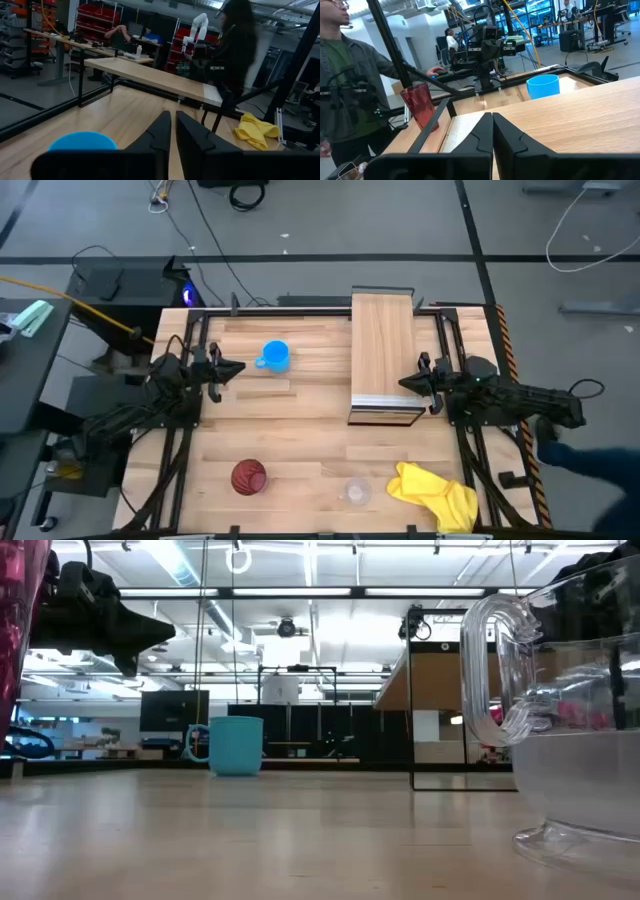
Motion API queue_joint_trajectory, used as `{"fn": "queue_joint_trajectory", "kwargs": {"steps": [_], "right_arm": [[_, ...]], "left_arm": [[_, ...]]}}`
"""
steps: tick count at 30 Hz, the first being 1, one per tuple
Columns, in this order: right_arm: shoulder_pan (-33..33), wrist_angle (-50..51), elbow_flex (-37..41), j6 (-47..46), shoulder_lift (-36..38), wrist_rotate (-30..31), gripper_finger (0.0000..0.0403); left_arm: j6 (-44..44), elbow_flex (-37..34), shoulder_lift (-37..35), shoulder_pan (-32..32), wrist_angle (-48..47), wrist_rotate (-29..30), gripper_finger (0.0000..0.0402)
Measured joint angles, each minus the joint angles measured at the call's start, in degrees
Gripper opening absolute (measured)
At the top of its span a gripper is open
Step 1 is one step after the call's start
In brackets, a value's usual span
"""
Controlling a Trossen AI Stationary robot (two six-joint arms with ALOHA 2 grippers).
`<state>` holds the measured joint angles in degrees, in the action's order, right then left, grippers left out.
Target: Stack small to large cups/mugs on shelf
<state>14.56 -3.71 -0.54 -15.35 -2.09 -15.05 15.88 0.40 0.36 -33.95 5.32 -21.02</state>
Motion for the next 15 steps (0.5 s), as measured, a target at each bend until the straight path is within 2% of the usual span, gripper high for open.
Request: {"fn": "queue_joint_trajectory", "kwargs": {"steps": [15], "right_arm": [[0.0,-0.02,0.0,0.0,0.0,0.0,0.0007]], "left_arm": [[0.0,0.01,0.0,0.01,-0.01,0.01,0.003]]}}
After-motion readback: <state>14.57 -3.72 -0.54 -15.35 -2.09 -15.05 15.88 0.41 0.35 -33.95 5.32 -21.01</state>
